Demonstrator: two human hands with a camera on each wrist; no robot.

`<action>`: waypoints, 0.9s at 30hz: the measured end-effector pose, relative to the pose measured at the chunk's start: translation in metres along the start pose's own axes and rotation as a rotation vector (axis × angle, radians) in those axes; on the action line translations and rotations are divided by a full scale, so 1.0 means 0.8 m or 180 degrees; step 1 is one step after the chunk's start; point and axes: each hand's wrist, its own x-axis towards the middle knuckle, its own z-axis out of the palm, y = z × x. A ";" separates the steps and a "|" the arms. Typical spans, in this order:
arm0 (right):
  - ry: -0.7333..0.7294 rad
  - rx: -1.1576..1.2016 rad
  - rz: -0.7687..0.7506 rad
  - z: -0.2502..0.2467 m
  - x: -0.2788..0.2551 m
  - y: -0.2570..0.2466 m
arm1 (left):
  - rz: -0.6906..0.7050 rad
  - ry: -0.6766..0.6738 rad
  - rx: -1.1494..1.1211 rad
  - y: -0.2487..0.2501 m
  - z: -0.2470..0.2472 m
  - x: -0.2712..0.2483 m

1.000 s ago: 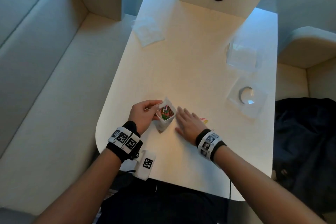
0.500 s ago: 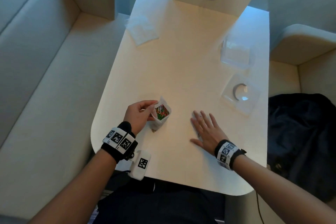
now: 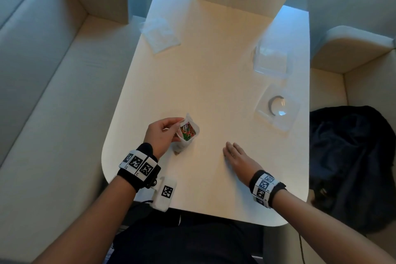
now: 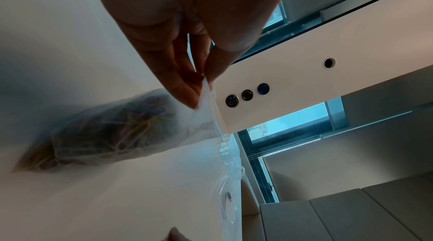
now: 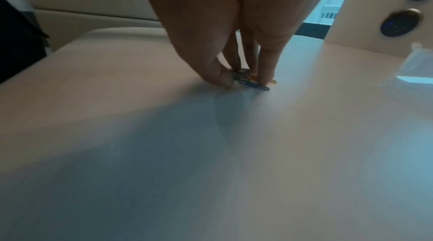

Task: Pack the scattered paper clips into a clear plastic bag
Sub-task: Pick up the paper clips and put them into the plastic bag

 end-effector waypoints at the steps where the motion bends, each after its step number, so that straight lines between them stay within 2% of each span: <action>1: 0.0216 -0.0078 -0.0086 -0.004 -0.002 0.001 | -0.0001 -0.0006 0.0007 0.000 0.001 -0.001; 3: 0.0446 -0.0129 -0.0082 -0.008 -0.005 0.003 | 0.0002 -0.0015 0.0023 -0.001 0.001 -0.001; 7: 0.0417 0.0078 0.0100 -0.003 -0.001 0.006 | 0.0023 -0.0006 0.0118 -0.001 0.002 -0.005; 15: -0.0387 0.0356 0.0386 -0.043 0.038 0.016 | 0.0059 -0.0048 0.0261 -0.002 0.015 -0.012; 21: -0.0394 0.0804 0.0904 -0.059 0.068 0.026 | 0.0114 -0.0078 0.0436 0.003 0.027 -0.016; 22: -0.0292 0.1081 0.1137 -0.061 0.070 0.032 | 0.0113 -0.0080 0.0463 0.003 0.028 -0.016; 24: 0.0120 0.2117 0.1988 -0.058 0.071 0.052 | 0.0085 -0.0092 0.0501 0.004 0.031 -0.016; 26: 0.0664 0.3749 0.2963 -0.053 0.063 0.068 | 0.0030 -0.0108 0.0524 0.003 0.035 -0.014; 27: 0.0903 0.4627 0.3235 -0.054 0.058 0.071 | 0.0006 -0.0111 0.0538 0.004 0.037 -0.014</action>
